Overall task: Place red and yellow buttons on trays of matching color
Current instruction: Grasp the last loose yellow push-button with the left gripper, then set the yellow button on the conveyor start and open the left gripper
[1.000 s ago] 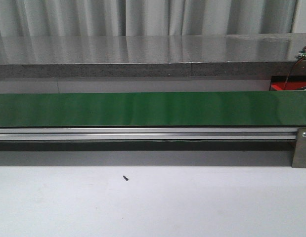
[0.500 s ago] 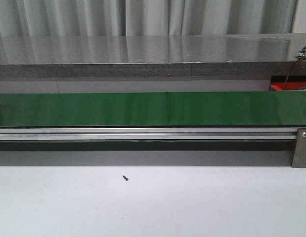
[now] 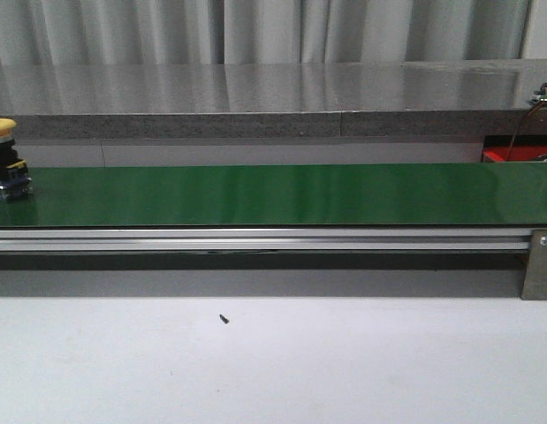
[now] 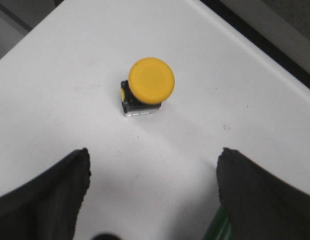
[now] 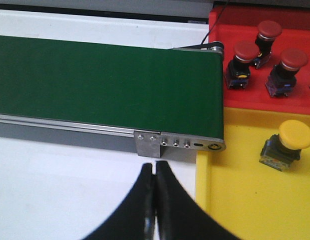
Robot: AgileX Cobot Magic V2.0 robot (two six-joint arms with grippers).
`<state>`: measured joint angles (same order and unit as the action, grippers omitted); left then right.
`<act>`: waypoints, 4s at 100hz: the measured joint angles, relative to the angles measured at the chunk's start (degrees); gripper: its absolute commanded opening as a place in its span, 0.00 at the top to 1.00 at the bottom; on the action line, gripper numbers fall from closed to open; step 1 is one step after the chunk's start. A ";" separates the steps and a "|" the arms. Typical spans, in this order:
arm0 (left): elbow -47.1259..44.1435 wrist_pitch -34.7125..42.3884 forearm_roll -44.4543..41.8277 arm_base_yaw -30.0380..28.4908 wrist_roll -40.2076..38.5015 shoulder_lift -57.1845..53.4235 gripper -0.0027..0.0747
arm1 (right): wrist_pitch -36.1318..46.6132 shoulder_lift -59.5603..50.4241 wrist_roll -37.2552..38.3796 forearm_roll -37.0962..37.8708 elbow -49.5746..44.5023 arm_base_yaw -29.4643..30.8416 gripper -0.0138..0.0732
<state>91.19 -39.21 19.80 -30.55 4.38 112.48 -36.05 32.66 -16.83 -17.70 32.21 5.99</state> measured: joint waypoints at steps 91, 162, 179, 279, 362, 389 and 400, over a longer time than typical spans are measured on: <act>21.14 0.73 0.55 1.94 0.00 19.36 0.30 | 0.00 0.00 0.00 0.00 0.00 0.00 0.86; 21.85 -3.05 -1.35 1.94 0.00 21.04 0.60 | 0.00 0.00 0.00 0.00 0.00 0.00 0.86; 21.83 -6.26 -1.75 1.94 0.56 18.04 0.60 | 0.00 0.00 0.00 0.00 0.00 0.00 0.86; -12.68 -5.34 -0.23 11.05 6.59 -14.03 0.60 | 0.00 0.00 0.00 0.00 0.00 0.00 0.86; -14.57 -6.92 4.26 12.45 13.54 -21.36 0.27 | 0.34 0.00 0.00 -0.54 0.00 0.00 0.86; -19.92 -7.29 4.68 18.52 14.12 -31.09 0.59 | -1.33 3.15 0.00 -1.04 1.36 0.00 0.86; -23.54 -7.19 4.80 21.45 14.12 -35.53 0.76 | -2.18 7.06 0.00 -1.07 3.91 0.00 0.86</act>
<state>67.65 -46.40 24.59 -9.09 18.50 76.94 -38.24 39.72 -16.83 -18.77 36.13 5.99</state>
